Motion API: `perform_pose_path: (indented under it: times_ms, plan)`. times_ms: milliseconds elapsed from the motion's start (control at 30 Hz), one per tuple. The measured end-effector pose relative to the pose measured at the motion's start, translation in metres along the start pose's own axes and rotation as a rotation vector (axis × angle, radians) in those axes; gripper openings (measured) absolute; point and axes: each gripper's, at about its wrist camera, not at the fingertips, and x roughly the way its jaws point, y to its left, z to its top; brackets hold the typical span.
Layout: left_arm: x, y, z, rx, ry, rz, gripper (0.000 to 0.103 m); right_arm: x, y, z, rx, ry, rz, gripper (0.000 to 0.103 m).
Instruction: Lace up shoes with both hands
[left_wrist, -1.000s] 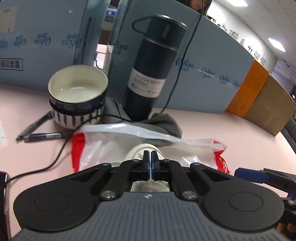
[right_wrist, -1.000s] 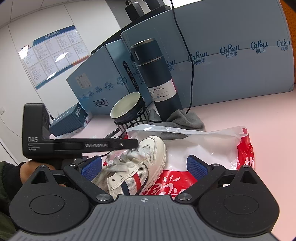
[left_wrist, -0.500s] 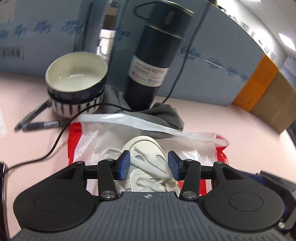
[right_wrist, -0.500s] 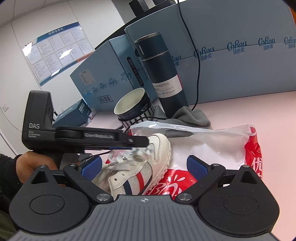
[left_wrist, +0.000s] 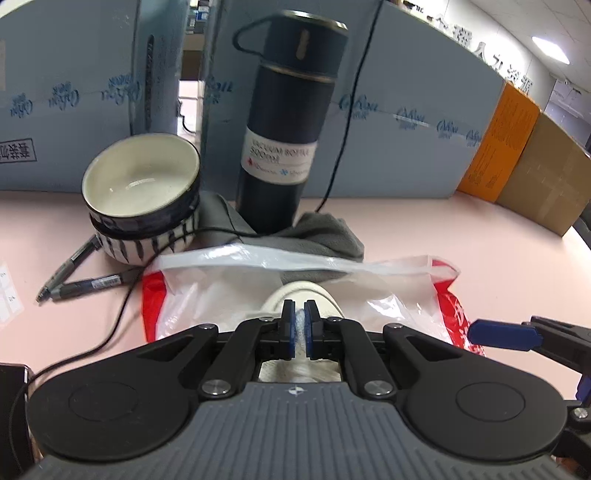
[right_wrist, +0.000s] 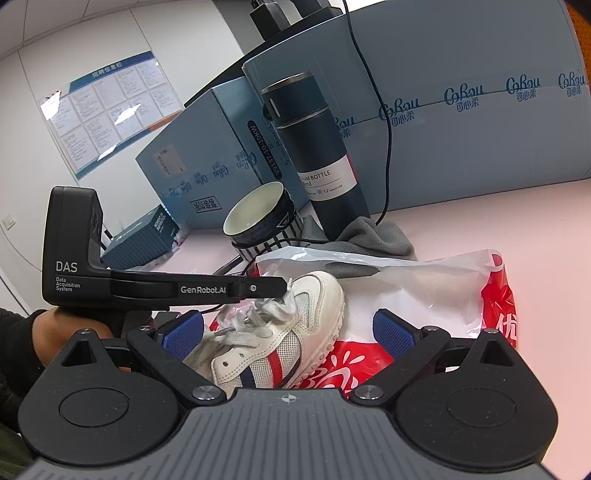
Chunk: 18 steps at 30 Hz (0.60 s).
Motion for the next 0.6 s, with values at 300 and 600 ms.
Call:
perform_pose_path:
  times_ms: [300,600]
  plan:
    - [-0.054,0.076,0.026,-0.064,-0.185,0.157,0.004,-0.003,0.000,0.000,0.004,-0.014,-0.004,0.099]
    - [-0.083,0.113,0.036,-0.038,-0.256,0.239,0.004,-0.001,0.001,-0.001,0.007,-0.009,0.003,0.099]
